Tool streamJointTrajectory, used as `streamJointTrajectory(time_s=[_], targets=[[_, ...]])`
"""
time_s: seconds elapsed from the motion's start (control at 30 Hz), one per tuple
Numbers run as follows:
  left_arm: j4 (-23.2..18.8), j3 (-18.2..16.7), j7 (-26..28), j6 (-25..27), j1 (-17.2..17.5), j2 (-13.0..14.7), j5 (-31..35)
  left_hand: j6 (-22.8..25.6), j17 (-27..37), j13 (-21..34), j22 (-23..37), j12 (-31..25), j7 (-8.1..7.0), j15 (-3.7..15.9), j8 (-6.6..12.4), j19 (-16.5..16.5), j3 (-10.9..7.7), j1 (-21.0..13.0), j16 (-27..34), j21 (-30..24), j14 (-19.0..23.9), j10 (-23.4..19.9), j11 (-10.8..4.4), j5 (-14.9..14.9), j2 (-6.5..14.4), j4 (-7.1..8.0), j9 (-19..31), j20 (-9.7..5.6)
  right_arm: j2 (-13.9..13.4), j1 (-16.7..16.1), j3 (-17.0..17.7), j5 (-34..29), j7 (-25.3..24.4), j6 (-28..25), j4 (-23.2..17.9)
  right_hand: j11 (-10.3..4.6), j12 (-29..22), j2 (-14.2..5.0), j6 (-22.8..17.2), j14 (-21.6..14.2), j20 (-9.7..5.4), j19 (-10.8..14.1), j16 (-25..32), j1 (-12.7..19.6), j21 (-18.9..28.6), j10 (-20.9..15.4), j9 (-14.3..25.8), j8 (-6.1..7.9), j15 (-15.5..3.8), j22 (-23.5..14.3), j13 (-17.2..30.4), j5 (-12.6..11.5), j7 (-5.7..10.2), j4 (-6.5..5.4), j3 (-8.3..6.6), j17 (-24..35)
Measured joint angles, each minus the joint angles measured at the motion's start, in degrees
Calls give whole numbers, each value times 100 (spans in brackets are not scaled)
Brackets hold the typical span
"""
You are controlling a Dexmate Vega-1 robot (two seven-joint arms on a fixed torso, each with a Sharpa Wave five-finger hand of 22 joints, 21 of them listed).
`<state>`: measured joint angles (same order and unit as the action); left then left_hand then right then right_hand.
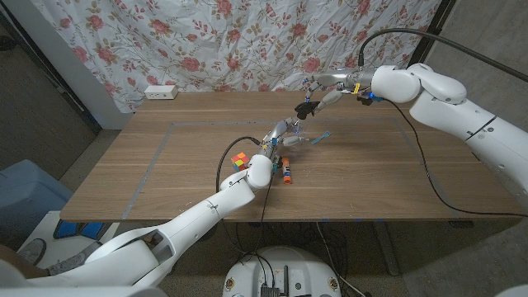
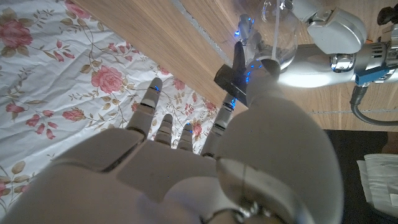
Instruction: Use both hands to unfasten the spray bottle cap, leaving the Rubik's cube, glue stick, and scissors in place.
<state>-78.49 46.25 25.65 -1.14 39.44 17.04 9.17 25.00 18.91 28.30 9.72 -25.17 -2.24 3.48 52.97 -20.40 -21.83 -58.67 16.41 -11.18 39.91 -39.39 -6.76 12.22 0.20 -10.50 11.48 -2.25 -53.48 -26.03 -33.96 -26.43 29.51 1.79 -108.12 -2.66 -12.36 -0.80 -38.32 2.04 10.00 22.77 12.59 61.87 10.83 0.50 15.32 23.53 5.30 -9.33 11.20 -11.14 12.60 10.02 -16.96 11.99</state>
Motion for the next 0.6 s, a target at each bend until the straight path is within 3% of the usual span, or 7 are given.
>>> streamJointTrajectory(time_s=[0.27,0.43,0.6], targets=[[-32,6,5,38,19,0,12,0,-1,-1,0,33,0,18,2,0,-13,0,-1,0,18,0,0,0,0,-13,0,0,17,-46,72,172,-89,132,110,-153,0,-49,-586,-41,-93,4,40,277,0,-152,78,284,-81,0,-28,56,8,-3,-66,0],[-53,8,5,54,25,1,14,0,5,-1,0,39,0,18,1,0,-13,0,-5,0,18,0,0,0,0,-13,0,0,32,-54,87,253,-125,173,143,-185,0,1,-848,-51,-103,15,42,421,0,-246,106,393,-154,-1,-28,56,11,16,-111,0],[-73,8,-3,82,33,10,15,0,11,-1,0,40,0,18,1,0,-13,0,-5,0,18,0,-1,0,0,-13,0,0,53,-56,92,318,-141,190,173,-238,0,-101,-1098,-72,-173,23,42,524,0,-361,137,514,-174,-1,-28,57,11,7,-150,0]])
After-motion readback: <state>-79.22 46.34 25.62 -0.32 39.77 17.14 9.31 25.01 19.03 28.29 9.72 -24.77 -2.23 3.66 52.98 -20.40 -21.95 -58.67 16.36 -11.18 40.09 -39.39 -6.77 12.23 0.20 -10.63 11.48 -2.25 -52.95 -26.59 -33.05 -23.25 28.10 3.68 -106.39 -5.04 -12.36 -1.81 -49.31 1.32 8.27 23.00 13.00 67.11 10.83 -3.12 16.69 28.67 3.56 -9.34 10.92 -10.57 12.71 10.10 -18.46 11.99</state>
